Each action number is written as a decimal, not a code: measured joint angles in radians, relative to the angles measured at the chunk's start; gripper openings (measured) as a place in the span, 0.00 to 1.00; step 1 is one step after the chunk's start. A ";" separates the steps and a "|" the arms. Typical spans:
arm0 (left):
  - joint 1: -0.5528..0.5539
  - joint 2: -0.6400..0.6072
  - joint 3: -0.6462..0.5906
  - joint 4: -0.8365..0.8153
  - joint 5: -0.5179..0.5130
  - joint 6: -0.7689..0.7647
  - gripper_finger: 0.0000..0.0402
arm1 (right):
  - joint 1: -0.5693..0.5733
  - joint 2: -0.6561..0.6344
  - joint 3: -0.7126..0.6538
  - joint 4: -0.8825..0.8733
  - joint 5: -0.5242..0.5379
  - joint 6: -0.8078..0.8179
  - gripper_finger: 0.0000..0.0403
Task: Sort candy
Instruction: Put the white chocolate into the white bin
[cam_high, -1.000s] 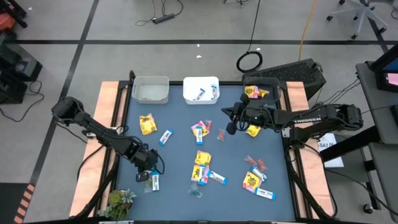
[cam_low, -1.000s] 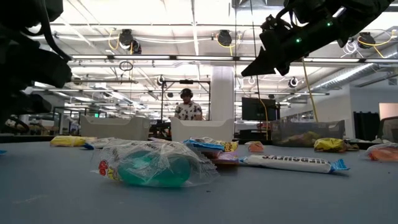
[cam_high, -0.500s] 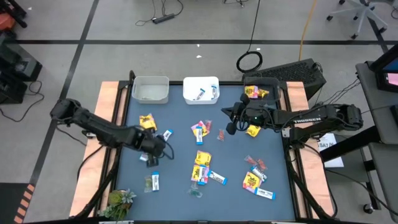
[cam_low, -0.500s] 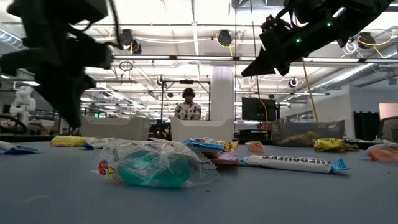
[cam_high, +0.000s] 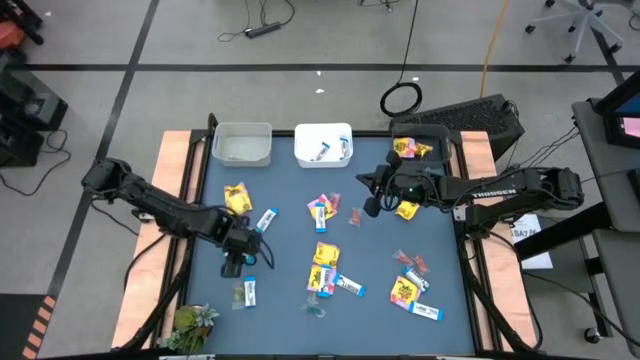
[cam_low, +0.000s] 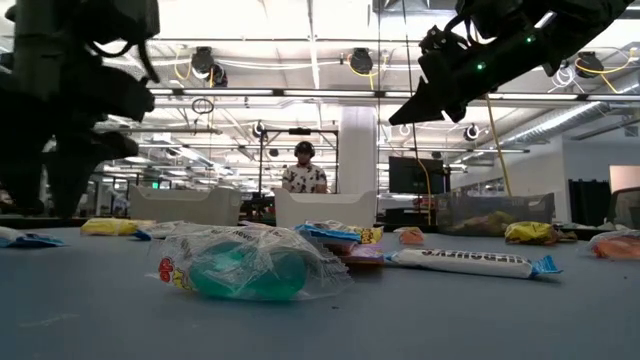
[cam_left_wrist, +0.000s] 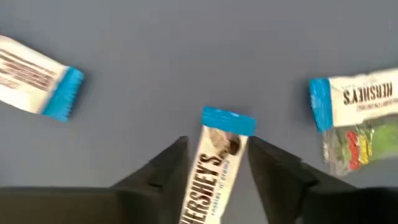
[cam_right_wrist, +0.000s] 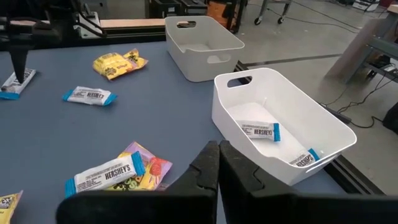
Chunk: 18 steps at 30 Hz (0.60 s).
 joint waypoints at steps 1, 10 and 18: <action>-0.008 0.006 -0.002 0.002 0.000 -0.007 0.48 | 0.000 0.000 0.000 -0.001 0.000 0.000 0.00; -0.026 0.107 -0.008 -0.019 -0.048 -0.002 0.61 | 0.000 0.000 0.000 -0.009 0.000 0.003 0.00; -0.027 0.159 -0.001 -0.034 -0.027 0.014 0.52 | 0.000 0.000 0.000 -0.008 0.000 0.004 0.00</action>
